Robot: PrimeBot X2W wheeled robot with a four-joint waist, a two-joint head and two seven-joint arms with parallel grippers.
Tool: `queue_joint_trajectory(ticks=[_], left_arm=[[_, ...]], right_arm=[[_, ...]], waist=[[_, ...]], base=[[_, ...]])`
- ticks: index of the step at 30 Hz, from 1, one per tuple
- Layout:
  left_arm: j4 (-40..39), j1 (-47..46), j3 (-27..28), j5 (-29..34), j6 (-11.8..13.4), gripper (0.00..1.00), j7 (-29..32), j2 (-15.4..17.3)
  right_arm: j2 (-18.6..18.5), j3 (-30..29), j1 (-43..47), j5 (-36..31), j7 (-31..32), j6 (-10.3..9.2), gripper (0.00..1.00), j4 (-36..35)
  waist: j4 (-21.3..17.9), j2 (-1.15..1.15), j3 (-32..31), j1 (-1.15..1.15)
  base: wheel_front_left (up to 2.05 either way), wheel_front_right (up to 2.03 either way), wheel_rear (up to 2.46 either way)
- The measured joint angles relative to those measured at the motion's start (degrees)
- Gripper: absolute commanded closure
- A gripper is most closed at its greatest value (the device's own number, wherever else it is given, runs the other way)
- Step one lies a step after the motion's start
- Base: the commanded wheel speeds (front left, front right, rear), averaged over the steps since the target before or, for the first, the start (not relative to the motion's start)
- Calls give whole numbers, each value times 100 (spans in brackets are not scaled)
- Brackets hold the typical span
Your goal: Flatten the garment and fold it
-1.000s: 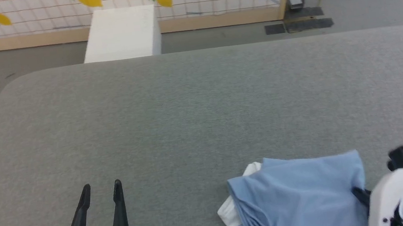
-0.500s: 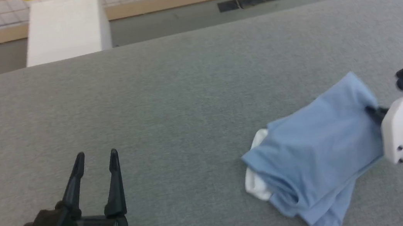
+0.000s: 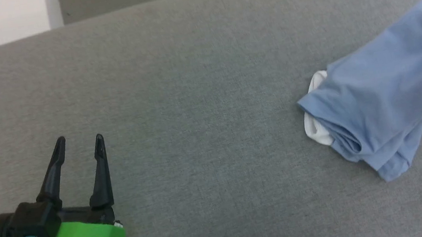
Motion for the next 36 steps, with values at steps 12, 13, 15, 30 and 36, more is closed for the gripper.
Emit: queue_joint_trajectory(ticks=[12,13,15,30,36], left_arm=[[-570,-226,223,199,92,0,299,381],[-610,-243,231,209,104,0,337,412],[-716,-288,250,233,124,0,417,480],[-1267,-568,287,426,124,0,922,846],[-1339,-608,274,436,124,0,994,882]], right_arm=[[-335,-460,-505,-204,-294,0,100,432],[-347,-510,-517,-243,-344,0,100,499],[-352,-668,-545,-283,-476,0,100,688],[-439,-910,-1134,-838,-1638,1,100,2074],[-444,-896,-1330,-948,-1968,1,100,2713]], waist=[[-337,0,789,0],[-358,0,844,0],[-406,0,975,0],[-643,0,1797,0],[-642,0,1988,0]], base=[[0,0,0],[0,0,0],[0,0,0],[0,0,0],[0,0,0]])
